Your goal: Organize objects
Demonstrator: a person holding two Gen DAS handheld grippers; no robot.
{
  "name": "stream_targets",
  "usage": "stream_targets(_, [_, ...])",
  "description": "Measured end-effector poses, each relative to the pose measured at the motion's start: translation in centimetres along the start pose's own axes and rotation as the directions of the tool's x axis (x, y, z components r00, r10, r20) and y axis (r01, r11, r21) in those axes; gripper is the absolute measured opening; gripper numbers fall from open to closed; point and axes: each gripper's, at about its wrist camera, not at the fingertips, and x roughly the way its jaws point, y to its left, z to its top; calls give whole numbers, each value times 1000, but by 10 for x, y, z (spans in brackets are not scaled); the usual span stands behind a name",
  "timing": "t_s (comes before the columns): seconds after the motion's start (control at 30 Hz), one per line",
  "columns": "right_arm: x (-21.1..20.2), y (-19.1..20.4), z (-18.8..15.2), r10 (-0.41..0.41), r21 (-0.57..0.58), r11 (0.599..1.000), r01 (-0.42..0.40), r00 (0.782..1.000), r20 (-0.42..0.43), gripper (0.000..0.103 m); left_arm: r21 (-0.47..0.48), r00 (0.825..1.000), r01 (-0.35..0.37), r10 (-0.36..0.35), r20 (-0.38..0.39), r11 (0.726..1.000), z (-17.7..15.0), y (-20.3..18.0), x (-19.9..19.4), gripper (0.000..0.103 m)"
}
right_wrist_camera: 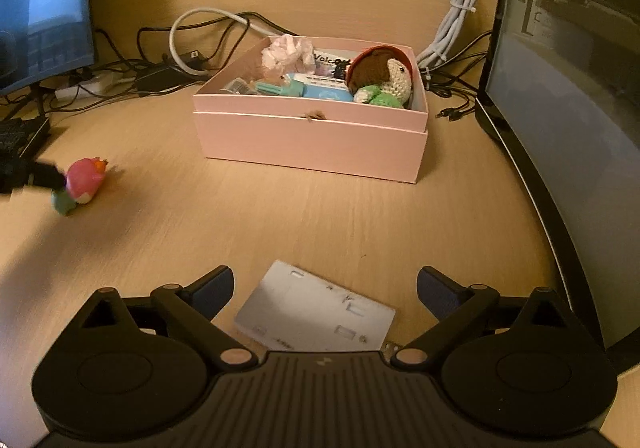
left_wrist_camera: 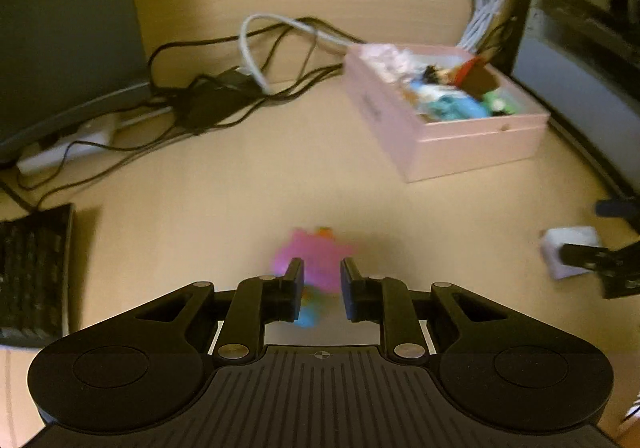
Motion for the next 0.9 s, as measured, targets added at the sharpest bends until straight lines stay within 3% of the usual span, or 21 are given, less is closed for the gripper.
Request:
stream_targets(0.1, [-1, 6, -2, 9, -21, 1000, -9, 1000, -12, 98, 53, 998, 14, -11, -63, 998, 0, 7, 17, 23])
stream_targets(0.27, [-6, 12, -6, 22, -57, 998, -23, 999, -25, 100, 136, 998, 33, -24, -62, 990, 2, 3, 27, 23])
stream_targets(0.53, [0, 20, -11, 13, -96, 995, -17, 999, -42, 100, 74, 997, 29, -23, -75, 997, 21, 5, 47, 23])
stream_targets(0.73, [4, 18, -10, 14, -92, 996, -18, 999, -42, 100, -48, 991, 72, -77, -112, 996, 33, 18, 56, 23])
stream_targets(0.9, [5, 18, -8, 20, -94, 995, -24, 999, -42, 100, -34, 990, 92, -95, -105, 995, 24, 4, 47, 32])
